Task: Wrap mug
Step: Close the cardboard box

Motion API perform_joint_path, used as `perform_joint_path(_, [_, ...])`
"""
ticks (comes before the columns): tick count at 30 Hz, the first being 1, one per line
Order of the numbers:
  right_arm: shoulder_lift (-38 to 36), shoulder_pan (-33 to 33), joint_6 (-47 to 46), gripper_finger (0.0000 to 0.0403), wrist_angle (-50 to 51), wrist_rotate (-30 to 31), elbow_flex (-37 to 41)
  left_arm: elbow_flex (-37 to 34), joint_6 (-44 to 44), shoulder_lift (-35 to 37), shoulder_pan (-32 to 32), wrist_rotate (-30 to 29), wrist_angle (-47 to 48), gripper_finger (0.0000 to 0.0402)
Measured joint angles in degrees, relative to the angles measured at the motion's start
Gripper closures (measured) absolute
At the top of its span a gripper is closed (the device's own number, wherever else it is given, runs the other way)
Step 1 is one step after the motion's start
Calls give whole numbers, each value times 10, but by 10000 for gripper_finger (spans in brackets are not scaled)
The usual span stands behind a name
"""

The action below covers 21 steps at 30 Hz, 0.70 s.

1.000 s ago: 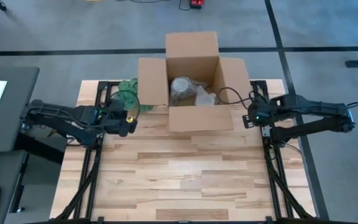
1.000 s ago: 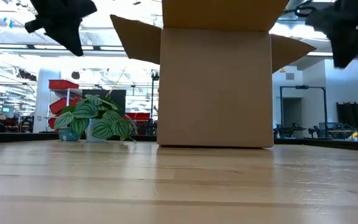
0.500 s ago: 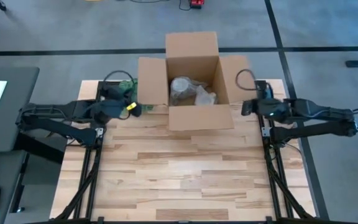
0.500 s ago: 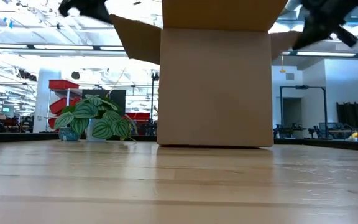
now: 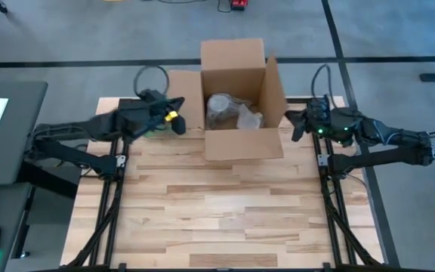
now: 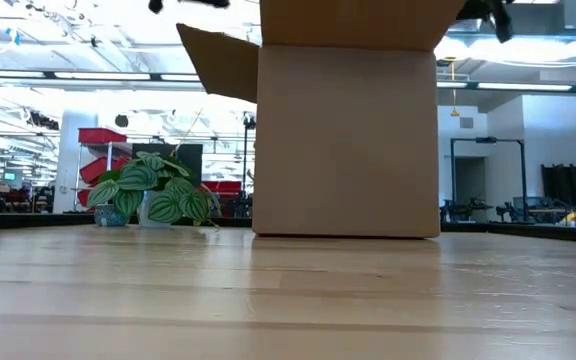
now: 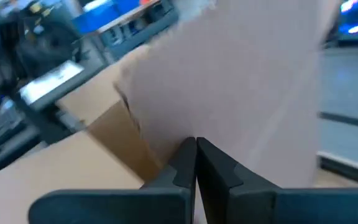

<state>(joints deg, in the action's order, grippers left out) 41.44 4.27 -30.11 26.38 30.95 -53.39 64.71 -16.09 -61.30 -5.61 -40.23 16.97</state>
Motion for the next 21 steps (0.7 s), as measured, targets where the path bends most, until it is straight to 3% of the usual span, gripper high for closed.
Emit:
perform_joint_path(3, [23, 0, 0, 403, -2, -40, 0, 94, -33, -6, 14, 0, 126, 402])
perform_joint_path(6, [55, 2, 1, 403, -2, -59, 0, 176, -125, -20, 15, 0, 350, 402])
perform_joint_path(9, [91, 17, 3, 403, -3, -85, 0, 195, -249, -28, -1, 2, 544, 402])
perform_joint_path(11, [110, 30, 3, 403, -1, -99, 0, 176, -303, -31, -9, 4, 606, 402])
perform_joint_path(15, [138, 55, 3, 403, -8, -140, -2, 102, -329, -34, -14, 0, 584, 402])
perform_joint_path(21, [145, 68, 8, 403, -8, -176, -2, 18, -257, -33, -25, -32, 358, 401])
